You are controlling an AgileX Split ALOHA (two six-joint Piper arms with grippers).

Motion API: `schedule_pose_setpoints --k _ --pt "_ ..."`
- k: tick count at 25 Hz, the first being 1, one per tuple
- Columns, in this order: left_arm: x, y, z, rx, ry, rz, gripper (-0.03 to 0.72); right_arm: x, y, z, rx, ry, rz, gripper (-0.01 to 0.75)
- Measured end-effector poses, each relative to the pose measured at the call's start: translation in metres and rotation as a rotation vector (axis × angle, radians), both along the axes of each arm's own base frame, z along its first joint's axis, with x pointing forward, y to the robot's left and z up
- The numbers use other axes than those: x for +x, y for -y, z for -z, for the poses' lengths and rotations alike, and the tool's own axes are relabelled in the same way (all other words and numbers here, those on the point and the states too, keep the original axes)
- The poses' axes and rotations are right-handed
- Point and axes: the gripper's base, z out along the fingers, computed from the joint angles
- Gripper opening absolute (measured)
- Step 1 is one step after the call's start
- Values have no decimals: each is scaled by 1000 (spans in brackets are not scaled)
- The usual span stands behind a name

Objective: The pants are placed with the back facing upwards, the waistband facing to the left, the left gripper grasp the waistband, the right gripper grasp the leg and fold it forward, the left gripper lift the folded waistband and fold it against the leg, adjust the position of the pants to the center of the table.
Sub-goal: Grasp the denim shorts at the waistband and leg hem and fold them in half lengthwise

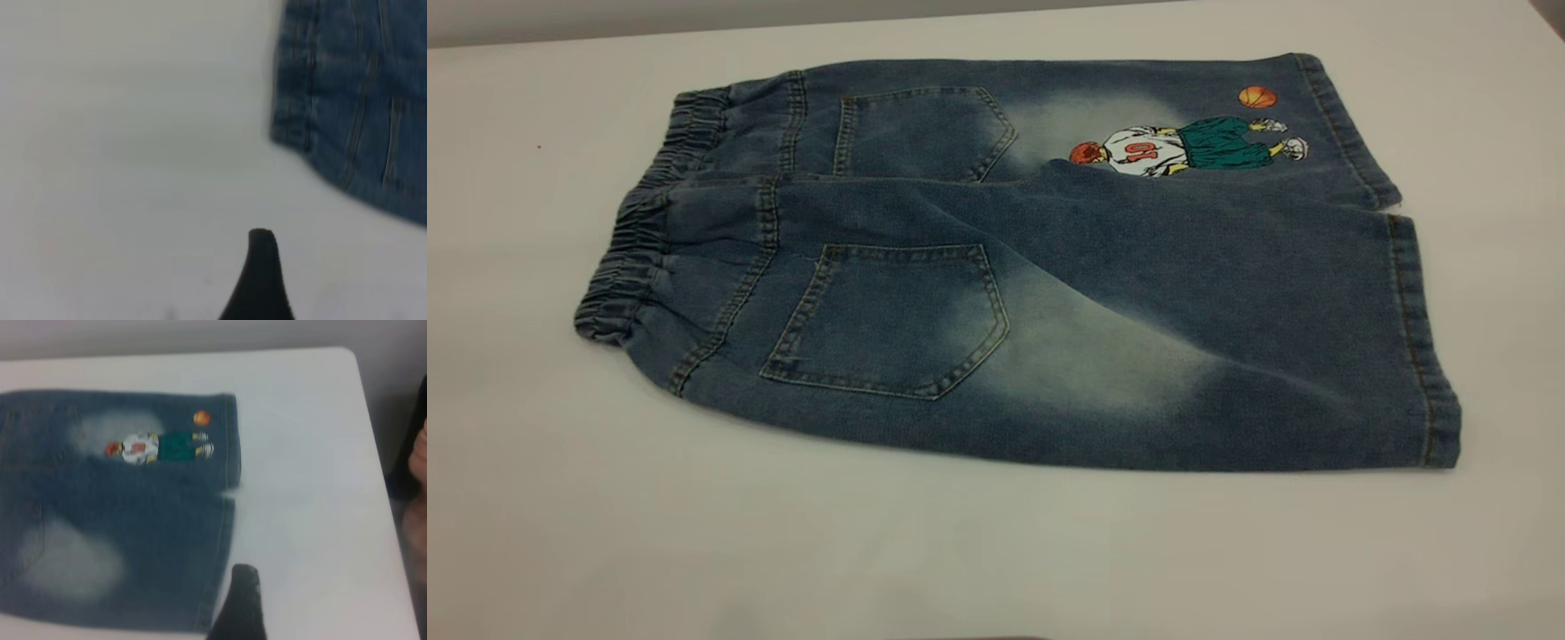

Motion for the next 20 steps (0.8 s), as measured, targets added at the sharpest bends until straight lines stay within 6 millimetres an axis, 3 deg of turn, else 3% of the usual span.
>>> schedule_pose_setpoints --k 3,9,14,20 --pt "34 0 -3 -11 -46 -8 549 21 0 -12 -19 -10 -8 571" --pt "108 0 -1 -19 -95 -9 549 65 1 -8 -23 -95 -14 571" --pt "168 1 22 -29 -241 -9 549 90 1 1 -3 -169 -3 571" --pt "216 1 63 1 -395 20 549 107 0 11 11 -245 -6 571"
